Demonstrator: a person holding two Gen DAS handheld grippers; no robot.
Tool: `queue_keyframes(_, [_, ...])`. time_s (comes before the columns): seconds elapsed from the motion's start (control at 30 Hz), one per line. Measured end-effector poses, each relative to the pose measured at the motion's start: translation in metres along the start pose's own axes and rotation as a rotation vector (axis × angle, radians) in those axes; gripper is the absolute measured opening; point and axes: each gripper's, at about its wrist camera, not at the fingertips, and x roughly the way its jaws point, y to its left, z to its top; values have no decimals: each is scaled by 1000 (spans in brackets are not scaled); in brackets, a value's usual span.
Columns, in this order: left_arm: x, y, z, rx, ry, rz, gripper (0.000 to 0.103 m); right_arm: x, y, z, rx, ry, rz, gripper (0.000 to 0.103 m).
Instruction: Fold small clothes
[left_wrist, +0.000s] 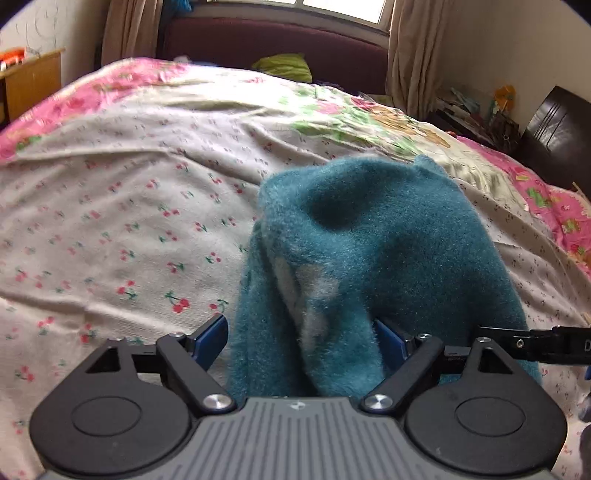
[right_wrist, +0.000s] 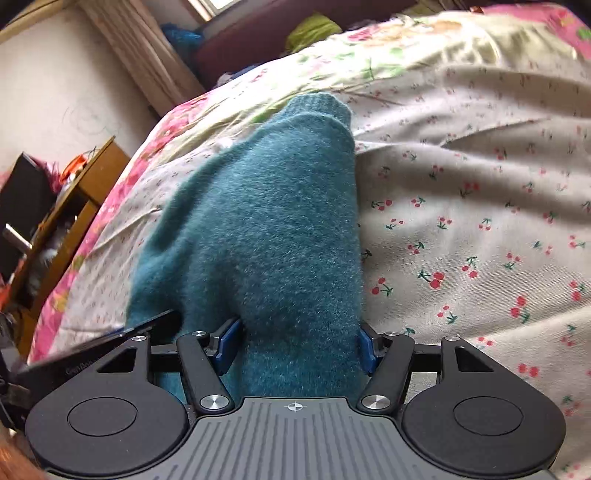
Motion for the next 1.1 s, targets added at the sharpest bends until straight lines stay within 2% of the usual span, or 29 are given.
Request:
queue_keyframes(0.17, [-29,-6,-11,48,-41,98,95,-32,2,-16,-17,-63,-6,64])
queue_keyframes(0.3, [-27,-11,-19,122,-50,172,96,-54,15,-40,-114,-118,-26,64])
queue_keyframes(0.43, [-17,1,-19,64,-16,178,101,-58,32,-61,-204,-101,-47,64])
queue_keyframes(0.57, [-22,-22,-22,181,-44,276,100,-70,32,-72,-191,-100,-32,63])
queue_keyframes(0.6, [-26,-30,-22,184,-47,291,94,-75,30,-75,-185,-104,-28,63])
queue_keyframes(0.67, [-38,-42,-23,183,-49,277,86,-83,26,-81,-184,-117,-37,63])
queue_keyframes(0.8, [-59,-58,-40,166,-31,257,86,-89,11,-92,-147,-109,-62,64])
queue_keyframes(1.1, [-85,-66,-88,1,27,212,94,-86,2,-124,-175,-57,-81,63])
